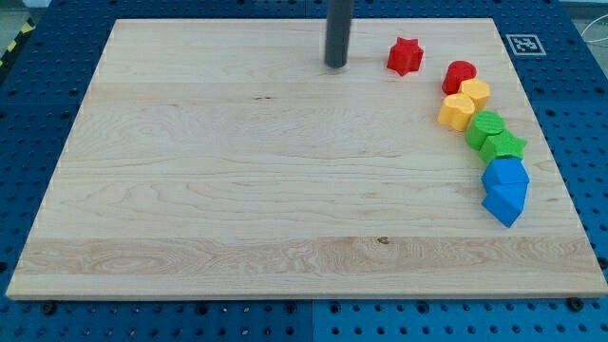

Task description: Move the red star closer to the red circle

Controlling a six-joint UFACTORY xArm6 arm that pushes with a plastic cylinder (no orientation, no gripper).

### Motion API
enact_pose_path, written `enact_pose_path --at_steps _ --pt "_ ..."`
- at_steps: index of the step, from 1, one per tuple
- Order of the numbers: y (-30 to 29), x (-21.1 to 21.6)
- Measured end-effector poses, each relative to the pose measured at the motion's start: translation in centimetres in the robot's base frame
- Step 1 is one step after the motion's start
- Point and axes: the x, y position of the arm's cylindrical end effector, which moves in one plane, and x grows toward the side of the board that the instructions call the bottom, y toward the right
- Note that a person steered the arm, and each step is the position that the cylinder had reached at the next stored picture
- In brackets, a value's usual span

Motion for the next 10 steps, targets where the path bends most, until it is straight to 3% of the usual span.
enact_pose_path --at_steps 1,4,7,10 --pt "-1.6 1.4" --pt "-2.7 0.5" --pt "7.5 -1.2" --pt "10.6 -1.4"
